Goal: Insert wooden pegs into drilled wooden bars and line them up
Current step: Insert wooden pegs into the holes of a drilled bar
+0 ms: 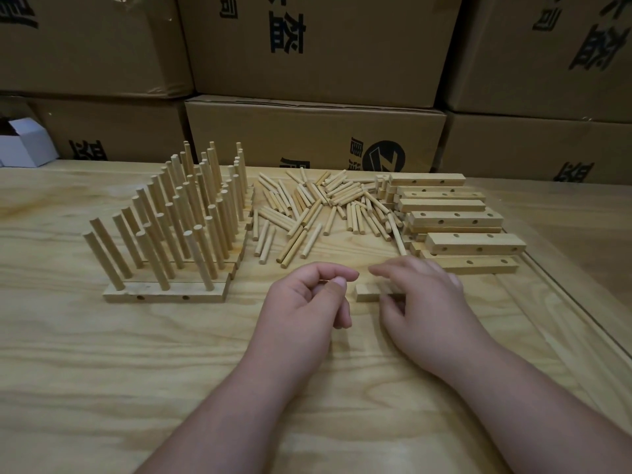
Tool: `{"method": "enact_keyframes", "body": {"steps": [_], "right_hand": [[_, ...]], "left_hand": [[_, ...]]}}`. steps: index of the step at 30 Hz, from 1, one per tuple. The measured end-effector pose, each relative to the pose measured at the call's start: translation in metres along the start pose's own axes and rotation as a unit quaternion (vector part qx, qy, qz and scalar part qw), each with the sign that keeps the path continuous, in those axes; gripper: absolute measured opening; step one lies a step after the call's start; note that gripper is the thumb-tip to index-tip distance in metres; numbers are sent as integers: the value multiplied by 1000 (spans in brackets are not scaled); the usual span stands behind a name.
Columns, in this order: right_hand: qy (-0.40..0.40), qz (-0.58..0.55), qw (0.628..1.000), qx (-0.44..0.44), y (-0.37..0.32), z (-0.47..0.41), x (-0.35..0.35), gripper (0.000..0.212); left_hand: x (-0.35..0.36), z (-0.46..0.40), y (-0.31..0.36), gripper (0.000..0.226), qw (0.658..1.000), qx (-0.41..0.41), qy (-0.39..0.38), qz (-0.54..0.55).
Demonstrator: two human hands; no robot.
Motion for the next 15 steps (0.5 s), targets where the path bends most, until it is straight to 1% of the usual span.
{"method": "enact_keyframes", "body": {"steps": [3, 5, 7, 9, 11, 13, 15], "right_hand": [[3, 27, 998, 59, 10, -1, -6, 54], [-17, 47, 994, 99, 18, 0, -6, 54], [-27, 41, 992, 113, 21, 0, -4, 53], [-14, 25, 995, 100, 18, 0, -4, 50], [16, -5, 997, 69, 11, 1, -7, 46], [65, -74, 995, 28, 3, 1, -14, 40], [111, -132, 985, -22, -6, 3, -22, 35]], "left_hand": [[-2, 0, 0, 25, 1000, -1, 8, -1], [-2, 0, -1, 26, 1000, -5, 12, 3], [-3, -1, -1, 26, 1000, -7, 19, 3], [-4, -2, -1, 24, 1000, -6, 30, 6], [-7, -4, -4, 21, 999, -9, 47, 10], [-10, -6, -6, 20, 998, -12, 64, 18], [-13, -9, -7, 24, 996, -17, 73, 40]]}}
Point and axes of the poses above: each hand's wrist, its own z-axis away from the middle knuckle, its own x-axis out of the palm, y = z × x, the point moved 7 cm from there along -z, towards the middle knuckle, and after that the axes turned 3 degrees about -x, right-handed, at the moved point
